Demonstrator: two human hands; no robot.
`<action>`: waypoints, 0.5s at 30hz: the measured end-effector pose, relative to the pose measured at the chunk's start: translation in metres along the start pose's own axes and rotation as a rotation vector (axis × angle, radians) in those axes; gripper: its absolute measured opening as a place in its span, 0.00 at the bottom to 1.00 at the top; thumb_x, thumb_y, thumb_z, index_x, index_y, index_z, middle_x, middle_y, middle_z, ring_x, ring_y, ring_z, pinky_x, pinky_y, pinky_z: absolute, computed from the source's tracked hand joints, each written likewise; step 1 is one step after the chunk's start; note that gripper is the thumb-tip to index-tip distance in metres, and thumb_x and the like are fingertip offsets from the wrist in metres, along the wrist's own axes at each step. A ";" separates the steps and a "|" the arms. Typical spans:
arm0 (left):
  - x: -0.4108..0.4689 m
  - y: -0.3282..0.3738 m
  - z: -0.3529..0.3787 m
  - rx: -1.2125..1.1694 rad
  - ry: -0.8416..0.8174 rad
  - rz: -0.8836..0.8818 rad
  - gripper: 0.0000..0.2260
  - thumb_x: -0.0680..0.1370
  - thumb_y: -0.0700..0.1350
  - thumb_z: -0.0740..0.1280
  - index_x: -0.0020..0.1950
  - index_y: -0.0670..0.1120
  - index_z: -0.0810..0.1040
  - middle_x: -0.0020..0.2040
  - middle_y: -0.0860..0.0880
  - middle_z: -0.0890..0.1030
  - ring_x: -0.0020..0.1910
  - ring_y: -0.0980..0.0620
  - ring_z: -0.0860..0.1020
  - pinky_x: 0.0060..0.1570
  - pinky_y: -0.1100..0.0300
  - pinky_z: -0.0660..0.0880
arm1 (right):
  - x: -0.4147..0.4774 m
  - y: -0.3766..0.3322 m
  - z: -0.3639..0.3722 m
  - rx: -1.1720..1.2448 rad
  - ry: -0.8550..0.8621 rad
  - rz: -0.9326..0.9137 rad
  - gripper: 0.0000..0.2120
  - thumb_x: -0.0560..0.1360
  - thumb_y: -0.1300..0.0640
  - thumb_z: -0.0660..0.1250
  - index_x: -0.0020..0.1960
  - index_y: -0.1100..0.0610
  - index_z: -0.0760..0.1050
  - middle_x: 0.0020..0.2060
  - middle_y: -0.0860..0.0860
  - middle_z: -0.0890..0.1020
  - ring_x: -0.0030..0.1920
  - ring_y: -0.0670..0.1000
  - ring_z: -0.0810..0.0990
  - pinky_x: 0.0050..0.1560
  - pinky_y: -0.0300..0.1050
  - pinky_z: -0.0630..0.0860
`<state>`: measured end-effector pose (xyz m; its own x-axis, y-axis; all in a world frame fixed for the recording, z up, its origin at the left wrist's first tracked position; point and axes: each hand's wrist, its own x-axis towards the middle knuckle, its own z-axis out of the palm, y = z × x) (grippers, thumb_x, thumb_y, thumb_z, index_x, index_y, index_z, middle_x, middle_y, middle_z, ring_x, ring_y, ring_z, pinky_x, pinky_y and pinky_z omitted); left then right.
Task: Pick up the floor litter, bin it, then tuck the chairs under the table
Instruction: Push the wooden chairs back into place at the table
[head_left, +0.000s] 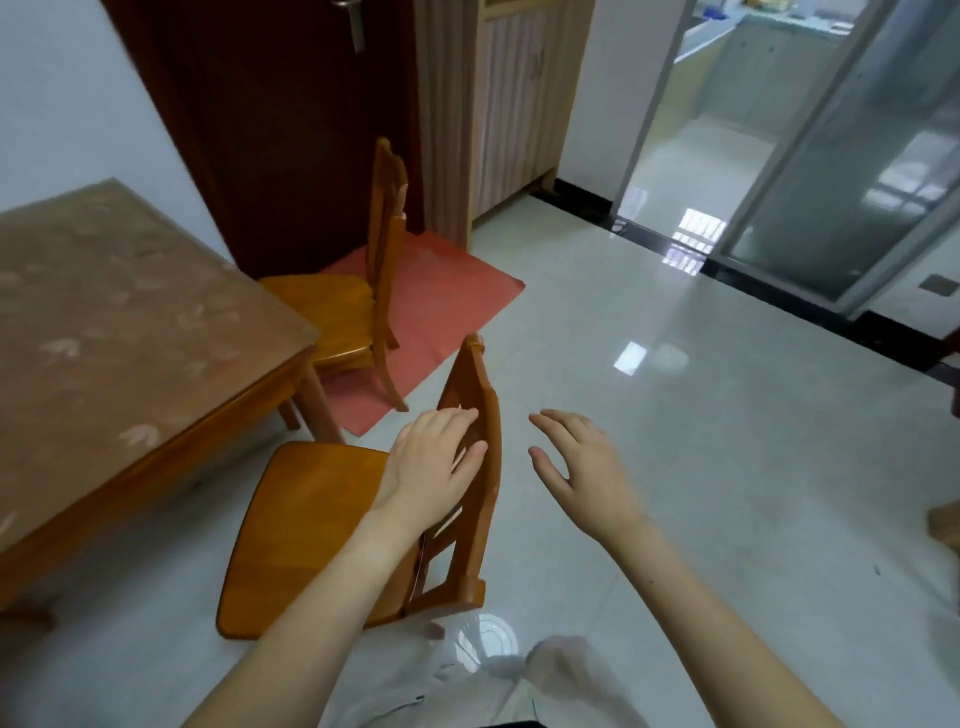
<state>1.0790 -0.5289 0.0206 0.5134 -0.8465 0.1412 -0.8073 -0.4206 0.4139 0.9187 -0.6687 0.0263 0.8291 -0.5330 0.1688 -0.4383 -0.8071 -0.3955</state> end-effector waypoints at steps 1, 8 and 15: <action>0.004 -0.002 0.004 0.011 0.000 -0.038 0.21 0.81 0.57 0.56 0.71 0.51 0.69 0.69 0.53 0.73 0.69 0.53 0.67 0.68 0.56 0.63 | 0.013 0.007 0.002 0.006 -0.018 -0.035 0.20 0.81 0.46 0.57 0.70 0.53 0.72 0.65 0.49 0.76 0.66 0.50 0.72 0.67 0.49 0.68; 0.013 0.006 0.033 0.052 0.106 -0.377 0.21 0.81 0.57 0.54 0.69 0.50 0.71 0.66 0.52 0.75 0.67 0.52 0.70 0.65 0.59 0.63 | 0.105 0.056 0.026 0.107 -0.167 -0.435 0.18 0.81 0.50 0.59 0.67 0.55 0.74 0.62 0.50 0.78 0.63 0.50 0.73 0.66 0.46 0.68; 0.011 0.059 0.064 0.057 0.157 -0.800 0.28 0.78 0.63 0.48 0.71 0.51 0.68 0.69 0.51 0.72 0.68 0.52 0.67 0.66 0.56 0.63 | 0.164 0.086 0.044 0.217 -0.401 -0.900 0.20 0.79 0.47 0.62 0.66 0.56 0.75 0.61 0.51 0.78 0.64 0.51 0.74 0.67 0.45 0.67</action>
<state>1.0184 -0.5838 -0.0112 0.9720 -0.2291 -0.0518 -0.1904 -0.8978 0.3972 1.0323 -0.8147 -0.0193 0.8935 0.4092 0.1852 0.4480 -0.7821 -0.4332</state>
